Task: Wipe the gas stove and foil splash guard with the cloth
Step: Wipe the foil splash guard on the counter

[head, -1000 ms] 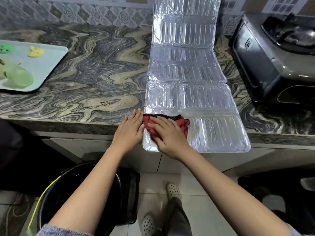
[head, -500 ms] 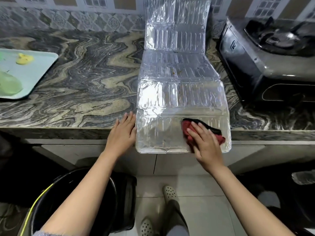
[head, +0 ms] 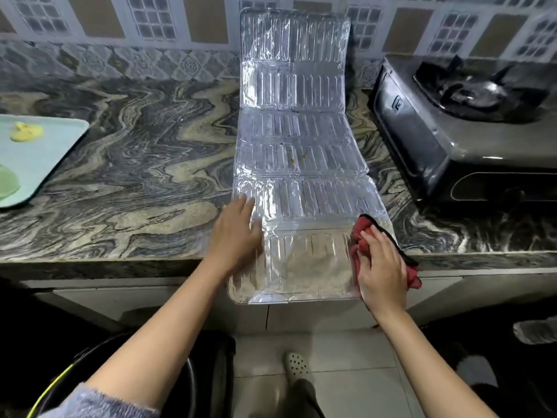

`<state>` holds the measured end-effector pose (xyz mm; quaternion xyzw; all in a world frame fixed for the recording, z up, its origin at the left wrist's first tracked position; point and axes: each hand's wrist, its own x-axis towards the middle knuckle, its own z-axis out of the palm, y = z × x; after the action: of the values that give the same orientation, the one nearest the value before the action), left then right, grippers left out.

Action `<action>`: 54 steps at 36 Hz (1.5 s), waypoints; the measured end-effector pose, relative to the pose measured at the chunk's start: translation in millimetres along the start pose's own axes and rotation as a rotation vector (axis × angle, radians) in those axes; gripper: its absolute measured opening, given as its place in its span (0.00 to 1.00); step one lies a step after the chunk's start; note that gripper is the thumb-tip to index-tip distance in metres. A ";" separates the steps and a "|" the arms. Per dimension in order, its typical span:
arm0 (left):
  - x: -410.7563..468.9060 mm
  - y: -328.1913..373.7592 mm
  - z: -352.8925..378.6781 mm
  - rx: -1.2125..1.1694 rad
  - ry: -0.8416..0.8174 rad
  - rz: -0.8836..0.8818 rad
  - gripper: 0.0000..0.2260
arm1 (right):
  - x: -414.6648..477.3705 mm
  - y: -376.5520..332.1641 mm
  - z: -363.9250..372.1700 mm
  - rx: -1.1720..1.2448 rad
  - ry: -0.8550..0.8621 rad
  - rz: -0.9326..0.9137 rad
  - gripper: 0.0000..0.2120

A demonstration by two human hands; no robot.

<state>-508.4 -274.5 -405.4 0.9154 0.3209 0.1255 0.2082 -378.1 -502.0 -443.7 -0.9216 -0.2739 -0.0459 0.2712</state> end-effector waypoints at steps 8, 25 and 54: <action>14.9 -0.9 40.9 0.165 -0.190 0.085 0.27 | 16.2 -5.9 2.0 -0.038 0.013 0.052 0.18; -44.1 -17.1 35.9 0.200 -0.136 0.158 0.28 | 137.2 -46.2 22.0 -0.042 0.022 0.035 0.16; 12.9 -11.8 27.0 0.023 0.111 -0.283 0.25 | 139.4 -48.1 57.0 -0.083 -0.044 -0.088 0.15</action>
<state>-495.1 -266.0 -433.5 0.8551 0.4589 0.1414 0.1953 -289.3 -371.5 -436.8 -0.9200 -0.3178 -0.0487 0.2242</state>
